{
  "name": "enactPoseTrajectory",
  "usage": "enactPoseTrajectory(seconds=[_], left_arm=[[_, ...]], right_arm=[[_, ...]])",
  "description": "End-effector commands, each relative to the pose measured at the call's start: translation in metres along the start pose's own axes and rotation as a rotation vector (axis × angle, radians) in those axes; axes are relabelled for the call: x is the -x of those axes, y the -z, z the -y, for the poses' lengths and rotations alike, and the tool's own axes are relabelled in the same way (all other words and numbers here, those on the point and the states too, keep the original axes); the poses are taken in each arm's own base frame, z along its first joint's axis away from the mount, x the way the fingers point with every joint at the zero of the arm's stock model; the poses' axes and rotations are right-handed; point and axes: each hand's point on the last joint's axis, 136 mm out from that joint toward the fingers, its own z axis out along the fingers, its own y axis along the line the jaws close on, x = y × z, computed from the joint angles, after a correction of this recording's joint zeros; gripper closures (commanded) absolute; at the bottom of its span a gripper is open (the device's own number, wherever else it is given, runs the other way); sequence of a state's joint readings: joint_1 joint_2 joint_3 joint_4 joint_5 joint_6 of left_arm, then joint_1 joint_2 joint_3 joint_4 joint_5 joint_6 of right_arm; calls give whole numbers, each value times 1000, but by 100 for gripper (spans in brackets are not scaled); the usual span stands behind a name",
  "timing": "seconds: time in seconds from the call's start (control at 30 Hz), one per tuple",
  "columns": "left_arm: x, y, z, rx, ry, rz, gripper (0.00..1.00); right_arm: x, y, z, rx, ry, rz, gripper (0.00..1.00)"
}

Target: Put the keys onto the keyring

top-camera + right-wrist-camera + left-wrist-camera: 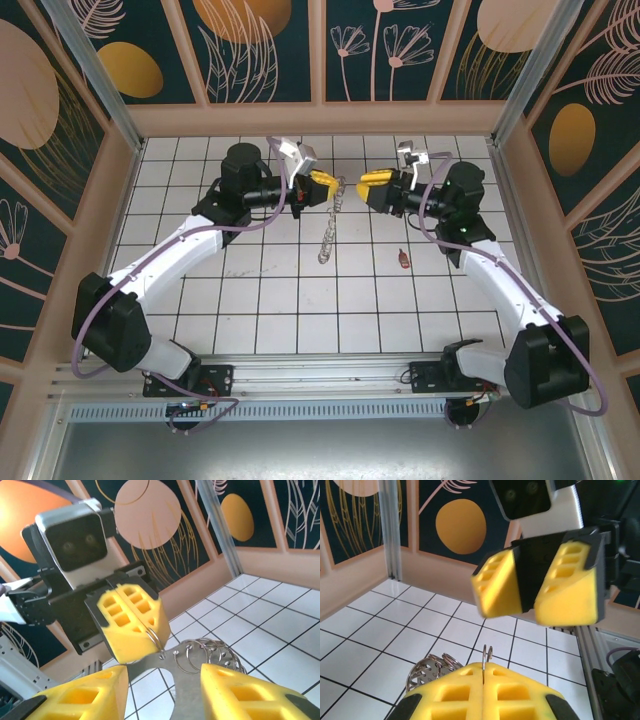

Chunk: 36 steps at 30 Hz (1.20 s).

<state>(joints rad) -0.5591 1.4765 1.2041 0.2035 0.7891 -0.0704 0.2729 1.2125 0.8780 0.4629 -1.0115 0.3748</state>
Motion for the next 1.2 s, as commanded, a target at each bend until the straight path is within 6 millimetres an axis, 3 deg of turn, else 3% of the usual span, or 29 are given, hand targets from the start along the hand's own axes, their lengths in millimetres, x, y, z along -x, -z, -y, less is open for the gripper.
enactPoseTrajectory(seconds=[0.0,0.47,0.9,1.03,1.17], left_arm=[[20,0,13,-70,-44,30,100],[18,-3,15,-92,-15,20,100],[12,-4,10,-76,10,3,100],[11,-4,9,-66,10,-2,100],[8,-5,5,-49,26,-1,100]], right_arm=[[1,-4,-15,83,50,-28,58],[5,-6,-6,30,48,-4,59],[10,7,6,-87,20,53,58],[11,12,24,-182,-15,70,58],[9,34,79,-477,-147,120,54]])
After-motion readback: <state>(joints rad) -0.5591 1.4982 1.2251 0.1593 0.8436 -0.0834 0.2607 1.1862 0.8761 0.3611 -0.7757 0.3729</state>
